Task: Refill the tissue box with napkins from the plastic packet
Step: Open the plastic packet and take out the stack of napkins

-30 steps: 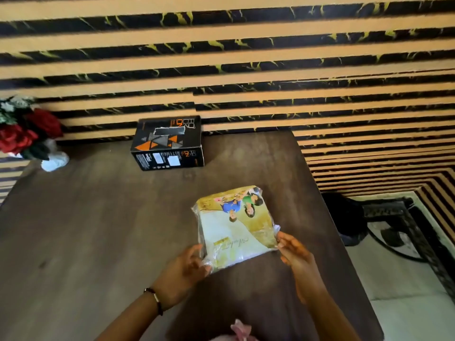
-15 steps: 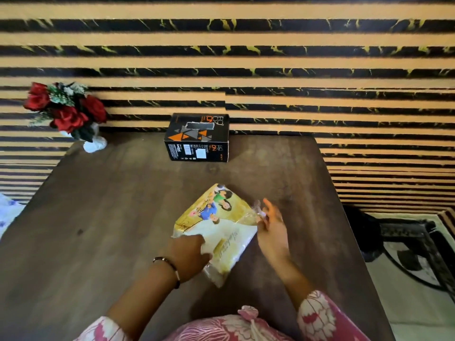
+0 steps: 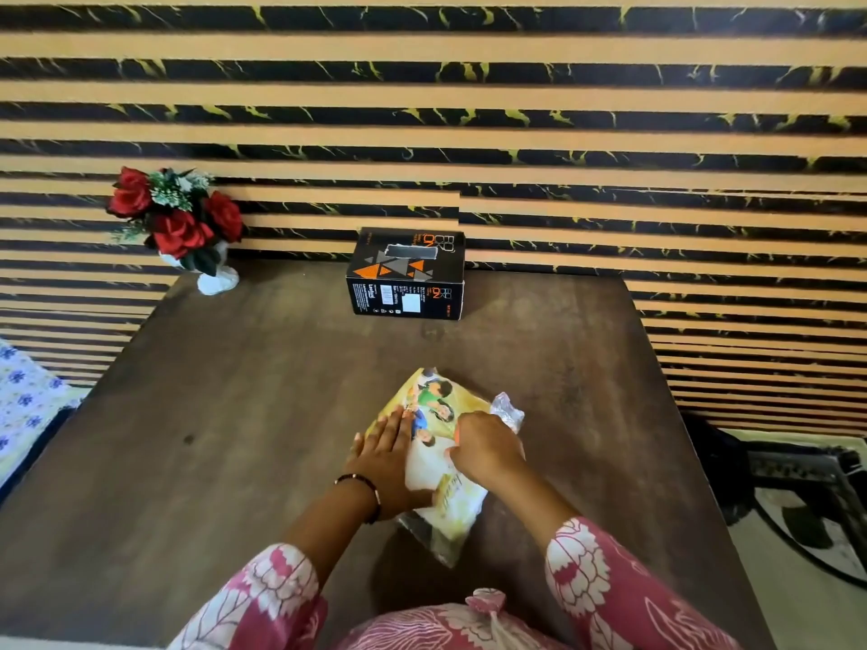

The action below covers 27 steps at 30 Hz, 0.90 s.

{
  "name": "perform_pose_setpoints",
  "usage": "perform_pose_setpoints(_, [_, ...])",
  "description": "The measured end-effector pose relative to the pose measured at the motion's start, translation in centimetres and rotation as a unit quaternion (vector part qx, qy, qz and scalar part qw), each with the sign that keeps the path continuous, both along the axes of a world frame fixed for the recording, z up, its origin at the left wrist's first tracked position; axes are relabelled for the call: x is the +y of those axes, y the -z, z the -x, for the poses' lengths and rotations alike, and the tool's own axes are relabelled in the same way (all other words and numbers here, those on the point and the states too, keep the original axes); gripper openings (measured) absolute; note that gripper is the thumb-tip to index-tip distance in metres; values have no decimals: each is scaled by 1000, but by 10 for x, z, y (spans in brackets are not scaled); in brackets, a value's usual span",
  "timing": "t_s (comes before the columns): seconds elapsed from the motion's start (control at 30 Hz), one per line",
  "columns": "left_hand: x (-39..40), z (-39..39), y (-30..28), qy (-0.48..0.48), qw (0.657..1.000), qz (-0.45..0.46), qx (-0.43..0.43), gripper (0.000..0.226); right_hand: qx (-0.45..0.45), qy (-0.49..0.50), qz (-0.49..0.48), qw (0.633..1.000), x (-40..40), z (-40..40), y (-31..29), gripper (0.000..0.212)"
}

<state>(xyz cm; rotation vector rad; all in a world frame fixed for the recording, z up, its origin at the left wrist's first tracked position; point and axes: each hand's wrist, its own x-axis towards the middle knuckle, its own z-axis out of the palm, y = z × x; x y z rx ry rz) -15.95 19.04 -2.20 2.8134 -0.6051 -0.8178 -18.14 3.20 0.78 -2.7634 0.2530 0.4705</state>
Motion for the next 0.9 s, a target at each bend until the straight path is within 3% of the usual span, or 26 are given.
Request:
perform_pose_setpoints(0.17, [-3, 31, -8, -75, 985, -153, 7, 115, 9, -23, -30, 999, 28, -4, 5, 26])
perform_pose_setpoints(0.23, [-7, 31, -15, -59, 984, -170, -12, 108, 1, -35, -20, 999, 43, -5, 6, 24])
perform_pose_setpoints(0.3, [-3, 22, -14, 27, 990, -109, -86, 101, -3, -39, -23, 999, 50, -10, 5, 26])
perform_pose_setpoints(0.37, [10, 10, -3, 100, 989, -32, -103, 107, -1, -53, -34, 998, 49, -13, 3, 25])
perform_pose_setpoints(0.5, [33, 2, 15, 90, 993, 13, -76, 131, 7, -83, -115, 990, 43, -11, 2, 23])
perform_pose_setpoints(0.57, [39, 1, 17, 89, 993, 20, -75, 129, -6, -79, -182, 980, 42, -10, 5, 23])
perform_pose_setpoints(0.7, [52, -8, 15, 95, 993, 29, -64, 123, -32, 10, -292, 956, 41, 1, 4, 43])
perform_pose_setpoints(0.8, [62, -10, 14, 96, 993, 34, -60, 124, -51, 23, -240, 969, 47, 6, 8, 27])
perform_pose_setpoints(0.9, [63, -10, 14, 99, 992, 48, -67, 124, -25, -32, -76, 996, 60, 7, 7, 32])
